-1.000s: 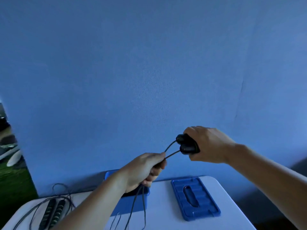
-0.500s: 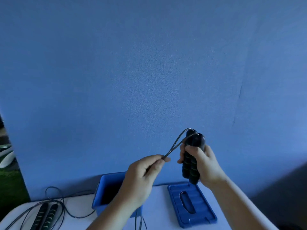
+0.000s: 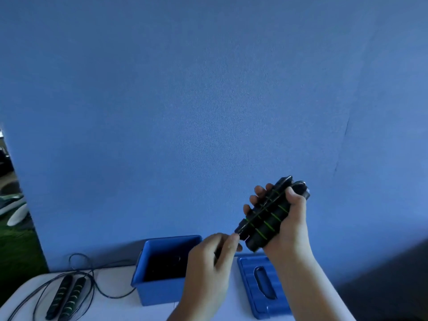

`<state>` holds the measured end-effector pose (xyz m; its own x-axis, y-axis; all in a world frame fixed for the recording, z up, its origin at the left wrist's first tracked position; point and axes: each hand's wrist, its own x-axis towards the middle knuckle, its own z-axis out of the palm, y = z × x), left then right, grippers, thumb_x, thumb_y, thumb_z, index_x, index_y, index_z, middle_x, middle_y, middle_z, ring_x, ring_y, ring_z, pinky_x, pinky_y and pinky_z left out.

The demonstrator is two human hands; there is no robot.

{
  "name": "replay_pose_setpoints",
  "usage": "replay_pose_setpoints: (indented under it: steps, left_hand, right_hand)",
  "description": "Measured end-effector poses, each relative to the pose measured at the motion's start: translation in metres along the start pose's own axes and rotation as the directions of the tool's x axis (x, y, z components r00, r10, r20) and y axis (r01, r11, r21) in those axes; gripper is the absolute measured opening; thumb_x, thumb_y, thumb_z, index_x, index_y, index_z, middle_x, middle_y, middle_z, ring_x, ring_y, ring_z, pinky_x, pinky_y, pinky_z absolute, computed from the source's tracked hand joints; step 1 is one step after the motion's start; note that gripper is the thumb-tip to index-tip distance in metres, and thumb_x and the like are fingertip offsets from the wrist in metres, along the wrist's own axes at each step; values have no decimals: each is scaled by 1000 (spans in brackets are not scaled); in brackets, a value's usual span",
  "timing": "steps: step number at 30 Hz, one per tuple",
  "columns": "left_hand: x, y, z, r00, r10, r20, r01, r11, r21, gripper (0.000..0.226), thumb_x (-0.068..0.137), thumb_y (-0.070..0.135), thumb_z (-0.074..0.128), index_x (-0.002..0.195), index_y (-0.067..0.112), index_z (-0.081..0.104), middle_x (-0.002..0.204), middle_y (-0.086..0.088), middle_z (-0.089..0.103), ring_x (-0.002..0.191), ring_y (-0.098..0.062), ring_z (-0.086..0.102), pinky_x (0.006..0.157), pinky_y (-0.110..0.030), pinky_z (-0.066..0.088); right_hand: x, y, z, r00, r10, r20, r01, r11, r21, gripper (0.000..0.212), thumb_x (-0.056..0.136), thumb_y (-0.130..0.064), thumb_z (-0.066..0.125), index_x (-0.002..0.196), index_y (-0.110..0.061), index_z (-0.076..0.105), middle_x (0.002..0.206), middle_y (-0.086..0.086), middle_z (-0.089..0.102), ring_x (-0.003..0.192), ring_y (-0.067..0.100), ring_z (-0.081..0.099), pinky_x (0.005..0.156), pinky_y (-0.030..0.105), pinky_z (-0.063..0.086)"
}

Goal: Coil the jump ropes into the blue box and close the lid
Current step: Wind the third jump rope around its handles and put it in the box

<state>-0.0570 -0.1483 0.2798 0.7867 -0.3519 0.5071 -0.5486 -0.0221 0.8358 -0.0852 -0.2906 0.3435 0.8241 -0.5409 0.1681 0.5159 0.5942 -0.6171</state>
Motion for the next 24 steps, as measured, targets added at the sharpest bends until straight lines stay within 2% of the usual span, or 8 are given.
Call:
replay_pose_setpoints:
  steps: [3,7,10,13,17,20,22,24]
  left_hand:
    - [-2,0,2,998,-26,64,31,997,-77,33,102,25,58,70,31,69,50,8,37,50,-4,32,50,-21,24]
    - [-1,-1,6,983,-72,171,99,984,-150,34,97,37,53,65,37,65,55,8,37,55,-7,32,56,-28,24]
    - [1,-5,7,963,-121,242,172,964,-202,37,93,40,50,61,38,68,55,8,39,53,-6,33,54,-24,25]
    - [1,-17,9,936,-184,300,256,941,-222,48,102,36,54,54,30,55,52,9,36,46,-5,31,51,-20,23]
    - [2,-29,12,891,-225,393,348,896,-276,45,95,38,60,59,14,47,51,3,37,44,-8,29,46,-18,23]
    - [7,-34,10,823,-250,510,427,865,-264,52,98,43,62,52,20,59,50,-1,36,44,-11,26,46,-22,18]
    - [12,-38,7,774,-254,579,444,871,-211,47,90,58,61,63,21,72,52,-2,39,45,-12,30,48,-25,19]
    - [18,-46,4,737,-263,623,448,880,-159,57,84,70,59,74,16,74,53,0,41,45,-13,34,47,-26,27]
  right_hand:
    - [2,1,1,1000,1,8,-2,999,53,36,98,-41,38,98,-13,61,87,7,70,75,22,66,81,43,52]
    - [2,5,0,1000,-2,3,1,992,129,39,97,-44,37,98,-12,60,83,6,68,73,22,67,85,45,52]
    - [1,10,-1,1000,-6,-10,7,987,161,37,95,-44,41,97,-12,59,82,6,66,73,23,67,85,46,53]
    - [-1,14,0,1000,7,-26,-2,979,203,35,95,-43,43,94,-12,59,80,6,63,72,22,65,85,46,53]
    - [-5,19,4,995,51,-85,-26,964,266,33,93,-42,48,92,-11,58,76,5,60,67,21,61,85,45,54]
    - [-7,20,8,994,69,-87,-40,953,299,31,93,-41,48,89,-12,56,73,3,56,61,20,57,79,41,57]
    - [-7,21,9,996,72,-58,-51,952,303,28,92,-40,47,88,-13,54,72,2,54,58,19,55,74,38,59]
    - [-9,22,11,997,79,-18,-69,948,311,26,84,-38,52,88,-13,53,71,1,52,55,18,53,72,38,61]
